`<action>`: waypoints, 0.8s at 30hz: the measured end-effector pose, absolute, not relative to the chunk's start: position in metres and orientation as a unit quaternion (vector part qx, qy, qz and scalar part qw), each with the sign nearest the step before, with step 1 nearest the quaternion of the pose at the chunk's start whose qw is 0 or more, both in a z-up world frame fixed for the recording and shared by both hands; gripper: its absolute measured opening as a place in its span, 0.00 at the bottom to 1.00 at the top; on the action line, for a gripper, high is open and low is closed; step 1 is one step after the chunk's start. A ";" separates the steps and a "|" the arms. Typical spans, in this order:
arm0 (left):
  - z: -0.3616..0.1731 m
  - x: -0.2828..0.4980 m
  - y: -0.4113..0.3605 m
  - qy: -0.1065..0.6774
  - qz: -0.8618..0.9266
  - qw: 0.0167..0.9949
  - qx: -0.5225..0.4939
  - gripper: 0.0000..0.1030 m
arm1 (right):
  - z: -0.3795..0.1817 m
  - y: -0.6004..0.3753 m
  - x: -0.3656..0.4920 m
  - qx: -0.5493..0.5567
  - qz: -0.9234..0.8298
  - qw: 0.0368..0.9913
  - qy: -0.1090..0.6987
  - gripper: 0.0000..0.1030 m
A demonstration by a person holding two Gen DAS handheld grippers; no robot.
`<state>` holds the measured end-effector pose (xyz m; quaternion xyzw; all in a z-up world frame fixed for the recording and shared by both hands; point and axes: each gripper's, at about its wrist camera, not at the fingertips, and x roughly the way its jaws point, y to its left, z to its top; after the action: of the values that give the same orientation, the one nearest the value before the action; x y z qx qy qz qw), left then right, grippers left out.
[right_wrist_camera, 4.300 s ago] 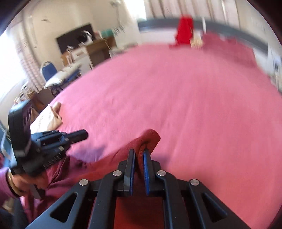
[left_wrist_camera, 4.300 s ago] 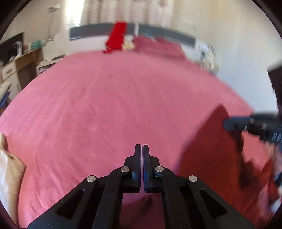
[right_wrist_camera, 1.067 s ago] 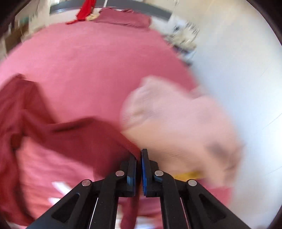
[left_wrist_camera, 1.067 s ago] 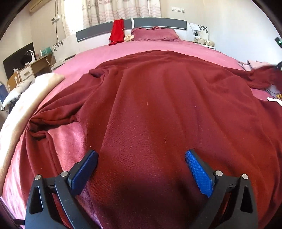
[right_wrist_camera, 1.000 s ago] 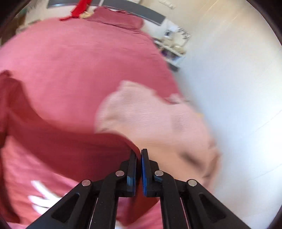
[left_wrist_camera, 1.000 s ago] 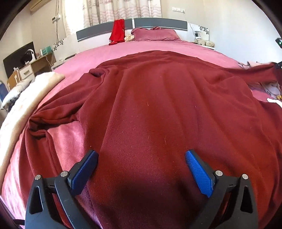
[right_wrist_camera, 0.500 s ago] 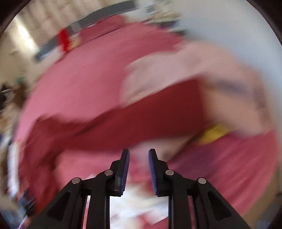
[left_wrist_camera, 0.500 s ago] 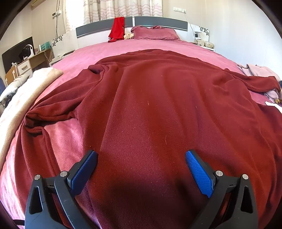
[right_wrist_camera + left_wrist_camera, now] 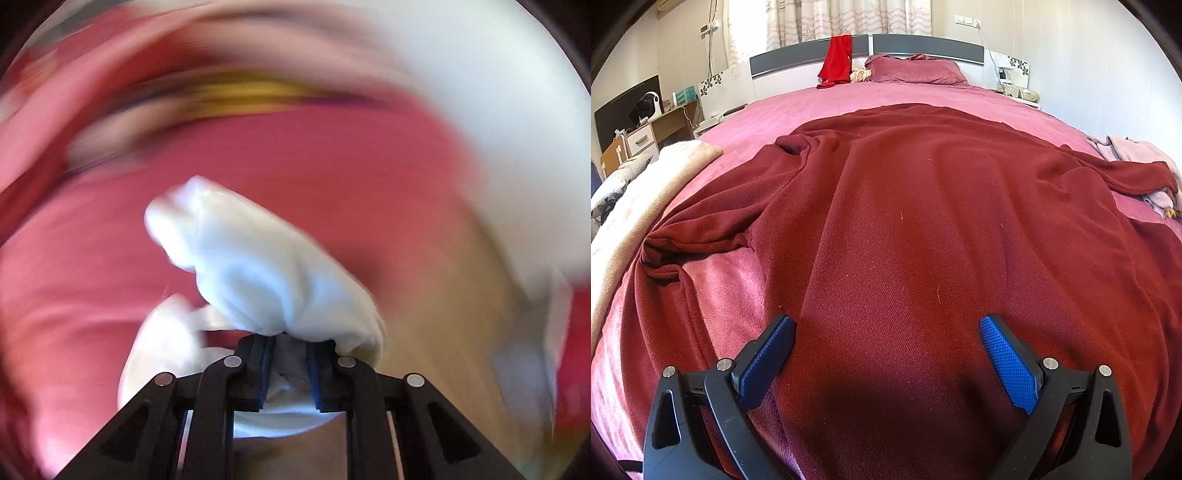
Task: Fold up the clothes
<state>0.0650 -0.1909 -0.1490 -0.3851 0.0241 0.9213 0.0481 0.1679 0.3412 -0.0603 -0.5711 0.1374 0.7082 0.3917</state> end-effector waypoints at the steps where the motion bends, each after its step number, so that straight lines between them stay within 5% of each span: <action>1: -0.149 0.065 -0.191 0.024 0.921 0.048 -0.385 0.98 | -0.050 0.357 0.190 -0.559 0.700 0.419 0.149 0.19; 5: -0.149 0.063 -0.191 0.025 0.921 0.047 -0.385 0.98 | -0.005 0.344 0.213 -0.488 0.761 0.383 0.190 0.21; 14: -0.128 0.093 -0.207 0.020 0.923 -0.002 -0.385 0.98 | -0.047 0.165 0.108 -0.559 0.820 0.012 0.126 0.23; 19: -0.115 0.139 -0.264 -0.059 0.924 -0.049 -0.374 0.98 | -0.074 0.063 0.048 -0.568 0.794 -0.202 0.079 0.23; 24: -0.112 0.173 -0.335 -0.281 0.906 -0.052 -0.313 0.98 | -0.088 0.024 0.022 -0.580 0.766 -0.275 0.019 0.25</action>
<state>0.1735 -0.3348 -0.1120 -0.3131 -0.2806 0.9058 -0.0520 0.0219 0.0238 -0.0878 -0.5804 0.0188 0.7662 -0.2753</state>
